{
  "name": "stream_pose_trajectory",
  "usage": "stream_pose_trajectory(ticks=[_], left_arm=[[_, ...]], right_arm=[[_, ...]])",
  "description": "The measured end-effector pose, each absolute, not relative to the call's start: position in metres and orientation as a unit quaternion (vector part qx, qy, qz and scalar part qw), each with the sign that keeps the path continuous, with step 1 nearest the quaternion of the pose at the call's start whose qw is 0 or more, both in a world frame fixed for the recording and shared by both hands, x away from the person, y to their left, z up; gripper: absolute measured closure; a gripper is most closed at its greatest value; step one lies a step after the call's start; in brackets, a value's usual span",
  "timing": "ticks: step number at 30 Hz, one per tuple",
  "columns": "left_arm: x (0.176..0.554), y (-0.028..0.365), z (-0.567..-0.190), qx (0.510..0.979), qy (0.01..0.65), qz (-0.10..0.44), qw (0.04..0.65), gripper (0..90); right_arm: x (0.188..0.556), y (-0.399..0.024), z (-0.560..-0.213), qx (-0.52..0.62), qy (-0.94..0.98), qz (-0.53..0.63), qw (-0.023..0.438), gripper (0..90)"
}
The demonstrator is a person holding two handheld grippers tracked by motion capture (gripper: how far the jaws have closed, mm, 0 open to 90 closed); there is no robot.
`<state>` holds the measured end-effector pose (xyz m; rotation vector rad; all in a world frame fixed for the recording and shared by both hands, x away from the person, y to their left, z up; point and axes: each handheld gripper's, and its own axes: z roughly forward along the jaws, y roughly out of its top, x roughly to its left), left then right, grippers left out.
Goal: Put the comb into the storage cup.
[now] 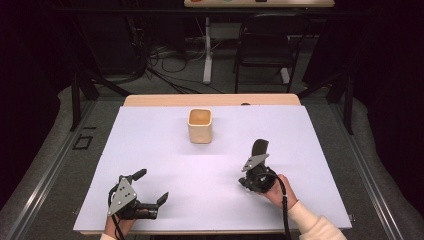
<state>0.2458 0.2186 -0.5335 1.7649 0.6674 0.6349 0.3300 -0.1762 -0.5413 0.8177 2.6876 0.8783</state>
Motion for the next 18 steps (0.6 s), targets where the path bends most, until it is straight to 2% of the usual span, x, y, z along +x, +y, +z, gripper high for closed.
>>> stream_pose_trajectory(ticks=[18], left_arm=[[0.246,0.219,-0.533,0.743,0.282,0.268,0.545,0.1]], right_arm=[[0.323,-0.192,-0.541,0.297,0.906,0.284,0.099,90.0]])
